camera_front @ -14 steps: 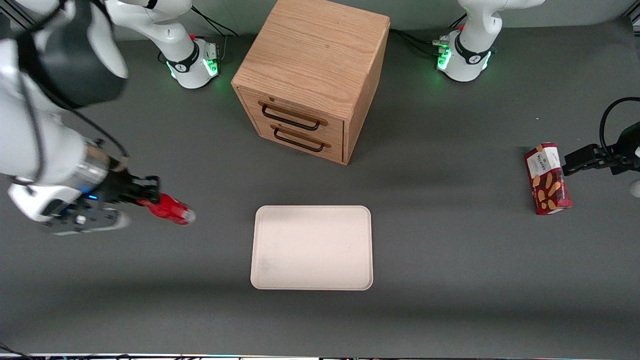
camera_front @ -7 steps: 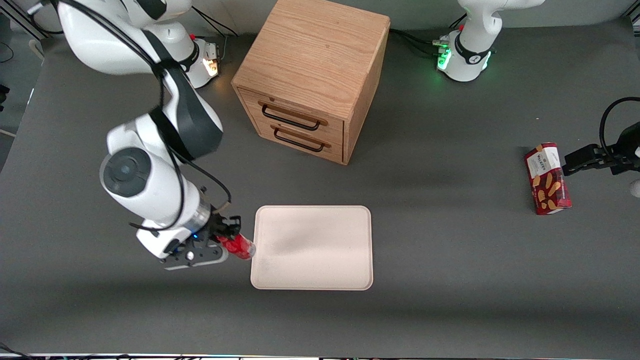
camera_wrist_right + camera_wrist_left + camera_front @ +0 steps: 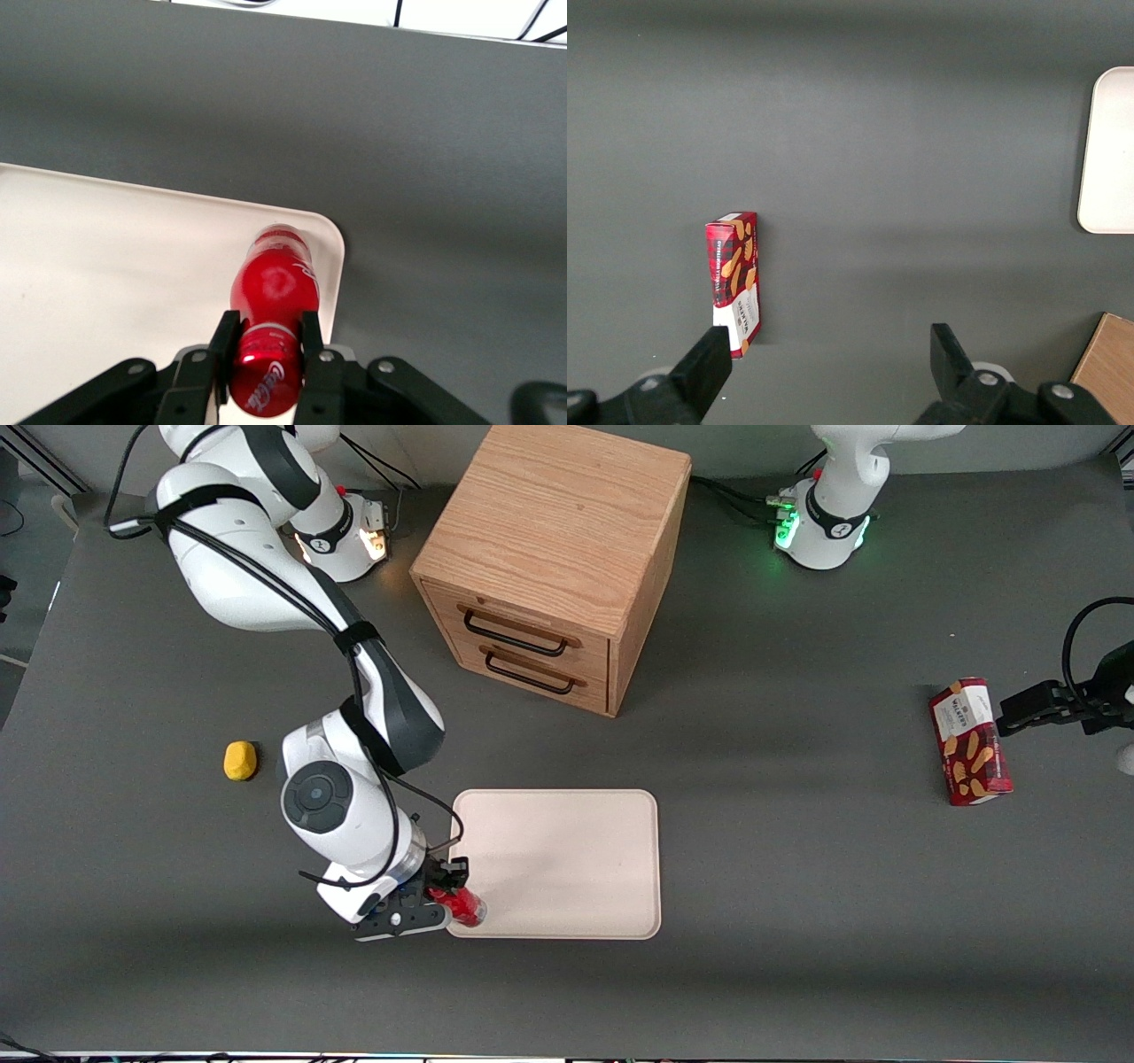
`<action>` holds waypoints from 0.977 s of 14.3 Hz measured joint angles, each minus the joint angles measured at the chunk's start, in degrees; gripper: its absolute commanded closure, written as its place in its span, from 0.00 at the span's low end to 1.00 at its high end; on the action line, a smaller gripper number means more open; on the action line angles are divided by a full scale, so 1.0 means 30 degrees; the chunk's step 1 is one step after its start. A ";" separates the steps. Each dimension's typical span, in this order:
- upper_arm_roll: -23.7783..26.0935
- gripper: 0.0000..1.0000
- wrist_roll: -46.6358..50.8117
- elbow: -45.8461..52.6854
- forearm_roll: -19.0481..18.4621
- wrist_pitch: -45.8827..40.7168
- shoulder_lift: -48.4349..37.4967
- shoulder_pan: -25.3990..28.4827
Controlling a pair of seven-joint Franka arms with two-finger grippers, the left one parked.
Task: Place coke bottle on tray
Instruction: 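Lower the bottle onto the tray's edge and open the right gripper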
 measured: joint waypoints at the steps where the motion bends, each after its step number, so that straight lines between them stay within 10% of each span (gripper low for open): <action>1: 0.0005 0.89 0.0019 0.0015 -0.0074 0.0037 0.0062 0.0021; 5: 0.0007 0.00 0.0329 0.0105 -0.0134 0.0036 0.0060 0.0020; 14: 0.0013 0.00 0.0847 0.0120 -0.0418 0.0575 0.0114 0.0021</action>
